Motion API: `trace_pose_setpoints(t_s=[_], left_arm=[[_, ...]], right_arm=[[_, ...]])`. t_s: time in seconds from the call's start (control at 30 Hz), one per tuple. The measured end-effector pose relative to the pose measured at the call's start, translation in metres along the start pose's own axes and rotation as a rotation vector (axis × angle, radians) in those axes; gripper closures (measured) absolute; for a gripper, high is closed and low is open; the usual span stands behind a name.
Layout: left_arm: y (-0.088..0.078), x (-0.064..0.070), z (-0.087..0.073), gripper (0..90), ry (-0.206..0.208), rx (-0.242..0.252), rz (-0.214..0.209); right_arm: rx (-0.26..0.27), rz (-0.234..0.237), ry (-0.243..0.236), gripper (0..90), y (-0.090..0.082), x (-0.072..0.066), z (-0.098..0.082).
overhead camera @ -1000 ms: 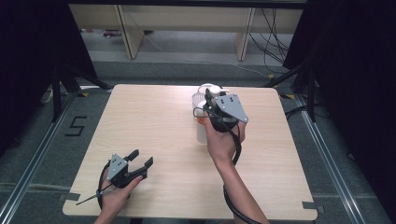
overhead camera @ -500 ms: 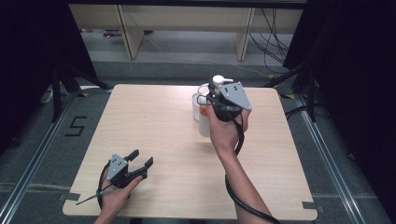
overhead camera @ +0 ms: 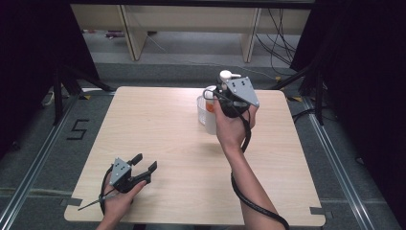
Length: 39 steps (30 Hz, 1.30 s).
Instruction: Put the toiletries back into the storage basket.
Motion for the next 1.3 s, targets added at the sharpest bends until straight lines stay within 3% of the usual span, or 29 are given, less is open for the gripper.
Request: trace_pose_setpoints(t_s=[0.3, 0.53, 0.6, 0.87, 1.3], left_arm=[[0.0, 0.0, 0.0, 31.2, 0.0, 0.0, 0.0], [0.0, 0.0, 0.0, 31.2, -0.001, 0.001, -0.001], [0.0, 0.0, 0.0, 31.2, 0.001, -0.001, -0.001], [0.0, 0.0, 0.0, 31.1, -0.002, 0.001, -0.001], [0.0, 0.0, 0.0, 31.0, 0.0, -0.003, 0.0]], right_arm=[[0.008, -0.003, -0.012, 60.0, 0.006, 0.003, 0.006], [0.006, 0.002, 0.009, 60.0, 0.011, 0.004, 0.011], [0.011, -0.004, -0.013, 60.0, 0.013, 0.007, 0.015], [0.01, -0.014, -0.023, 60.0, 0.019, 0.01, 0.022], [0.013, -0.019, -0.006, 60.0, 0.03, 0.015, 0.029]])
Point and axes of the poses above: each handheld gripper's, and its own axes: y roughly forward along the jaws, z roughly out of its top, x roughly to its right, the point moved 2 cm from there along y, roughly forward along the jaws, and after that the axes turned 11 degrees about z, right-handed, at the moved point
